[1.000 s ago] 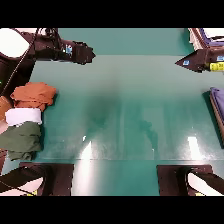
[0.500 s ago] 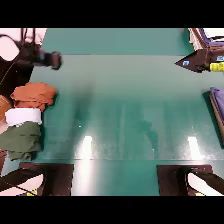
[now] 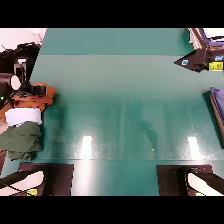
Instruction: Fold the shirts.
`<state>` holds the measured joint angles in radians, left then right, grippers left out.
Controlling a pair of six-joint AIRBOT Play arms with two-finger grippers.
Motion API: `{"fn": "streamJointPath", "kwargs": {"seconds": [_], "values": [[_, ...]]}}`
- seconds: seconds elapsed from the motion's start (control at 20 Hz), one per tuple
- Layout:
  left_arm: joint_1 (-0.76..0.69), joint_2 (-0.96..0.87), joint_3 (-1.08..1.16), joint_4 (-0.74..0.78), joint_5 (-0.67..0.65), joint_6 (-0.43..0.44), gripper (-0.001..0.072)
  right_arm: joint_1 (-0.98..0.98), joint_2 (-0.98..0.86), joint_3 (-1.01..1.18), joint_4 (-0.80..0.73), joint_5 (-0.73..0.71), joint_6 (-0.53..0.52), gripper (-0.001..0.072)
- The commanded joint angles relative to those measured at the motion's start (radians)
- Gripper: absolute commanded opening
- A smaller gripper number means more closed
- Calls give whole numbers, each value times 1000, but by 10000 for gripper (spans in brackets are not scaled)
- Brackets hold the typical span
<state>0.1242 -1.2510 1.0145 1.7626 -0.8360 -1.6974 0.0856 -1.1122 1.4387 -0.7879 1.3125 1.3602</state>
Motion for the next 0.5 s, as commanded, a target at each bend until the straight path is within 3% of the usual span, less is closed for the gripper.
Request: {"fn": "streamJointPath", "kwargs": {"seconds": [0.0, 0.05, 0.1, 0.25, 0.45], "values": [[22, -2, -29, 6, 39, -24, 325, 6, 0, 0, -1, -27, 0, 19], [22, -2, -24, 7, 33, -24, 85, 6, 0, 0, 0, -31, 0, 19], [22, -1, -16, 6, 26, -24, 34, 6, 0, 0, 0, -30, 0, 18], [22, 29, 63, 6, -41, -31, 26, 6, 3, 1, 12, -31, 0, 19], [21, 205, 312, -10, -72, -6, 25, -26, 67, 2, 11, -92, 0, 19]]}}
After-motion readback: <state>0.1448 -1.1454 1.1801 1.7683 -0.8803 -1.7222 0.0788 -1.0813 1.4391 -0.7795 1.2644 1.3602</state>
